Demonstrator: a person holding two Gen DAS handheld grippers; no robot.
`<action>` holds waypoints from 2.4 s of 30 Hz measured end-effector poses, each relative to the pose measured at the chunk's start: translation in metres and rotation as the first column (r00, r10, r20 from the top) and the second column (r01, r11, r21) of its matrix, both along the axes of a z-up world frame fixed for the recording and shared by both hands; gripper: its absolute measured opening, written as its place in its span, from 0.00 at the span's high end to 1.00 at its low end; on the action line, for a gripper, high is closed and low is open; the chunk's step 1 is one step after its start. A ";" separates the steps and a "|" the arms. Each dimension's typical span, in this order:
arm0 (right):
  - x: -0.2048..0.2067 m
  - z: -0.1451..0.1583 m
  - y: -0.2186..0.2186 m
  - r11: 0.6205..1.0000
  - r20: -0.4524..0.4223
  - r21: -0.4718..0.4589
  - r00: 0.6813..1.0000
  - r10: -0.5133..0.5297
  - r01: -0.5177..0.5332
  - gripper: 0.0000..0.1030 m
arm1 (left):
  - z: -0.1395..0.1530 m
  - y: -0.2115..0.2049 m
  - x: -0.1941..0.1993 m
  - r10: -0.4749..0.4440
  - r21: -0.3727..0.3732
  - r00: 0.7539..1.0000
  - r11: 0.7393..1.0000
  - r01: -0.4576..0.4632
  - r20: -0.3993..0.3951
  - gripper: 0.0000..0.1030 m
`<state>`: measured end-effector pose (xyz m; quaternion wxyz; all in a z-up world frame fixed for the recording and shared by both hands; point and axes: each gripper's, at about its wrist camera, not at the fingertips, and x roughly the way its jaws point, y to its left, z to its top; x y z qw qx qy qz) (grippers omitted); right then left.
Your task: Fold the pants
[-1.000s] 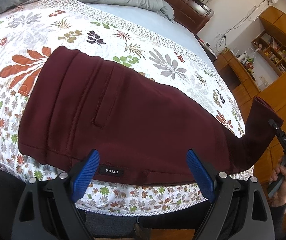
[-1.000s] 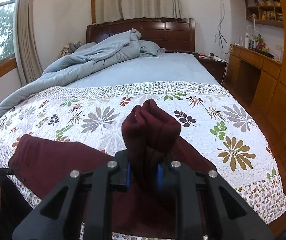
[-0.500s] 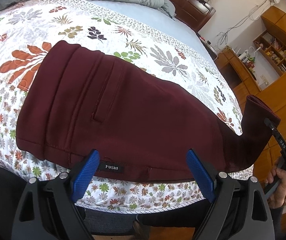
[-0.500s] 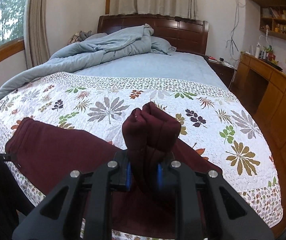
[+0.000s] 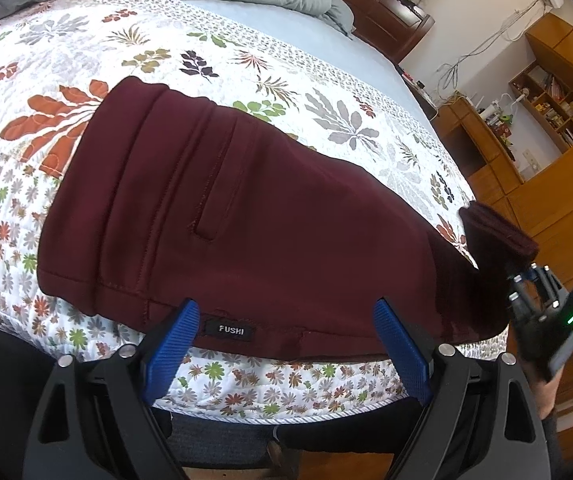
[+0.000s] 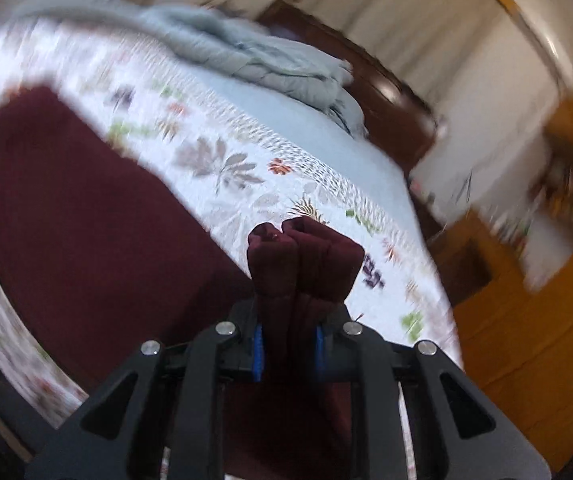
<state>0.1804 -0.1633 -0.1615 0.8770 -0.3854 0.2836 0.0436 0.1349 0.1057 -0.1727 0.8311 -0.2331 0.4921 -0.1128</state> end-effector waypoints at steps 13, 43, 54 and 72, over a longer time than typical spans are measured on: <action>-0.025 -0.085 0.031 0.908 -0.040 -0.375 0.982 0.185 -0.186 0.82 | -0.008 0.008 0.000 0.008 -0.010 1.000 1.000 -0.008 -0.016 0.13; -0.039 -0.037 0.037 0.976 -0.304 -0.018 0.931 0.202 -0.217 0.36 | -0.013 -0.002 -0.019 -0.035 -0.111 0.999 0.993 0.032 -0.025 0.13; -0.041 -0.073 0.043 0.945 -0.253 -0.214 0.949 0.189 -0.246 0.44 | -0.022 0.007 -0.013 -0.049 -0.142 0.998 0.989 0.043 -0.039 0.13; -0.055 -0.055 0.057 0.942 -0.139 -0.143 0.948 0.285 -0.304 0.80 | -0.031 -0.003 -0.011 -0.055 -0.112 0.995 0.993 0.046 -0.077 0.13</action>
